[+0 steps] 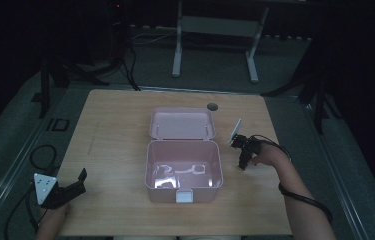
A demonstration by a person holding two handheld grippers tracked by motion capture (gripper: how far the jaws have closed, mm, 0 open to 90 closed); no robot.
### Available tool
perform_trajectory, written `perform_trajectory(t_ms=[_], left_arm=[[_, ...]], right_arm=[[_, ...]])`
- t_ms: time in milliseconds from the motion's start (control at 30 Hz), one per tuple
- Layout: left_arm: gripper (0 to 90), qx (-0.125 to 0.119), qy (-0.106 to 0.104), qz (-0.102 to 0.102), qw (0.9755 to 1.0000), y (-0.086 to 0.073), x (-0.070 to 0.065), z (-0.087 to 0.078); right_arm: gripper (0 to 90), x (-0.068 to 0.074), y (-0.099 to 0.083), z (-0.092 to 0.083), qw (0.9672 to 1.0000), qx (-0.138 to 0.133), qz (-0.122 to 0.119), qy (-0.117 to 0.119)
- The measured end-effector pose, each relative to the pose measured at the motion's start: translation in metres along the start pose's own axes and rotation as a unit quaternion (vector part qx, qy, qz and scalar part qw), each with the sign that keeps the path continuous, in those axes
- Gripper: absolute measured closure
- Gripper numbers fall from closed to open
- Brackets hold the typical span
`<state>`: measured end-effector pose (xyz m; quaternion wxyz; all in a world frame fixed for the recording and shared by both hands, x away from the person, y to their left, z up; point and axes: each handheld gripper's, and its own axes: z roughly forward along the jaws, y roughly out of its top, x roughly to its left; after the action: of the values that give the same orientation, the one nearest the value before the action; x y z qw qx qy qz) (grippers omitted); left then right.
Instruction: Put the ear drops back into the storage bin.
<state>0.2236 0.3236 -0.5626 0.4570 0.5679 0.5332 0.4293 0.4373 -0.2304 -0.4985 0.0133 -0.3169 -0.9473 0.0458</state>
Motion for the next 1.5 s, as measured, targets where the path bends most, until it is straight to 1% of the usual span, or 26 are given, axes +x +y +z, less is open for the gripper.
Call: perform_trajectory(t_ms=[133, 200, 267, 300, 367, 400, 467, 533, 567, 633, 700, 733, 767, 833, 900, 933, 967, 1033, 1100, 1133, 1267, 1300, 1333, 1367, 1467, 1500], left_arm=[[0.3, 0.001, 0.0, 0.0, 1.0, 0.0, 0.0, 0.0], [0.4, 0.0, 0.0, 0.0, 1.0, 0.0, 0.0, 0.0], [0.4, 0.0, 0.0, 0.0, 1.0, 0.0, 0.0, 0.0], [0.4, 0.0, 0.0, 0.0, 1.0, 0.0, 0.0, 0.0], [0.4, 0.0, 0.0, 0.0, 1.0, 0.0, 0.0, 0.0], [0.4, 0.0, 0.0, 0.0, 1.0, 0.0, 0.0, 0.0], [0.4, 0.0, 0.0, 0.0, 1.0, 0.0, 0.0, 0.0], [0.4, 0.0, 0.0, 0.0, 1.0, 0.0, 0.0, 0.0], [0.4, 0.001, 0.0, 0.001, 1.0, 0.0, 0.0, 0.0], [0.4, 0.0, 0.0, 0.001, 1.0, 0.0, 0.0, 0.0], [0.4, 0.0, 0.001, 0.001, 1.0, 0.0, 0.0, 0.0], [0.4, 0.001, 0.001, 0.001, 1.0, 0.0, 0.0, 0.0], [0.4, 0.001, 0.001, 0.001, 1.0, 0.0, 0.0, 0.0], [0.4, 0.001, 0.001, 0.001, 1.0, 0.0, 0.0, 0.0], [0.4, 0.001, 0.001, 0.001, 1.0, 0.0, 0.0, 0.0], [0.4, 0.001, 0.001, 0.002, 1.0, 0.0, 0.0, 0.0], [0.4, 0.001, 0.001, 0.002, 1.0, 0.0, 0.0, 0.0], [0.3, 0.001, 0.001, 0.002, 1.0, 0.0, 0.0, 0.0], [0.4, 0.002, 0.002, 0.002, 1.0, 0.0, 0.0, 0.0], [0.4, 0.002, 0.002, 0.002, 1.0, 0.0, 0.0, 0.0], [0.4, 0.002, 0.002, 0.001, 1.0, 0.0, 0.0, 0.0], [0.4, 0.002, 0.002, 0.001, 1.0, 0.0, 0.0, 0.0], [0.4, 0.002, 0.002, 0.001, 1.0, 0.0, 0.0, 0.0], [0.4, 0.002, 0.002, 0.001, 1.0, 0.0, 0.0, 0.0], [0.3, 0.002, 0.002, 0.002, 1.0, 0.0, 0.0, 0.0], [0.4, 0.002, 0.002, 0.002, 1.0, 0.0, 0.0, 0.0]], right_arm=[[59.3, 0.009, -0.003, -0.005, 0.9992, -0.005, -0.038, -0.006], [59.3, 0.014, -0.005, -0.007, 0.9979, -0.012, -0.062, -0.007], [59.3, 0.019, -0.009, -0.01, 0.9957, -0.02, -0.091, -0.004], [59.3, 0.022, -0.01, -0.011, 0.9935, -0.027, -0.11, -0.004], [59.3, 0.026, -0.014, -0.013, 0.9896, -0.029, -0.141, 0.001], [59.2, 0.029, -0.016, -0.013, 0.9869, -0.028, -0.159, -0.007], [59.2, 0.034, -0.019, -0.014, 0.9826, -0.033, -0.183, -0.005], [59.2, 0.039, -0.022, -0.014, 0.9775, -0.029, -0.207, -0.028], [59.2, 0.041, -0.023, -0.013, 0.9761, -0.025, -0.213, -0.034], [59.3, 0.046, -0.026, -0.012, 0.9713, -0.014, -0.232, -0.05], [59.2, 0.05, -0.028, -0.011, 0.968, -0.008, -0.245, -0.054], [59.3, 0.053, -0.029, -0.01, 0.9653, -0.009, -0.254, -0.059], [59.2, 0.055, -0.03, -0.011, 0.9643, -0.009, -0.258, -0.059], [59.2, 0.06, -0.033, -0.012, 0.9603, -0.016, -0.27, -0.069], [59.2, 0.062, -0.036, -0.013, 0.9581, -0.018, -0.277, -0.07], [59.2, 0.065, -0.038, -0.013, 0.9543, -0.019, -0.288, -0.077], [59.2, 0.066, -0.04, -0.014, 0.9525, -0.02, -0.294, -0.078], [59.3, 0.069, -0.043, -0.016, 0.9475, -0.02, -0.309, -0.081], [59.2, 0.071, -0.044, -0.017, 0.9467, -0.019, -0.312, -0.079], [59.2, 0.072, -0.045, -0.019, 0.9447, -0.018, -0.317, -0.082], [59.3, 0.075, -0.046, -0.023, 0.9444, -0.013, -0.32, -0.076], [59.3, 0.075, -0.047, -0.024, 0.9453, -0.014, -0.319, -0.069], [59.3, 0.077, -0.047, -0.027, 0.9448, -0.016, -0.321, -0.063], [59.3, 0.078, -0.048, -0.033, 0.946, -0.016, -0.318, -0.059], [59.3, 0.08, -0.049, -0.038, 0.9448, -0.017, -0.321, -0.062], [59.4, 0.083, -0.05, -0.044, 0.9452, -0.008, -0.321, -0.06]])
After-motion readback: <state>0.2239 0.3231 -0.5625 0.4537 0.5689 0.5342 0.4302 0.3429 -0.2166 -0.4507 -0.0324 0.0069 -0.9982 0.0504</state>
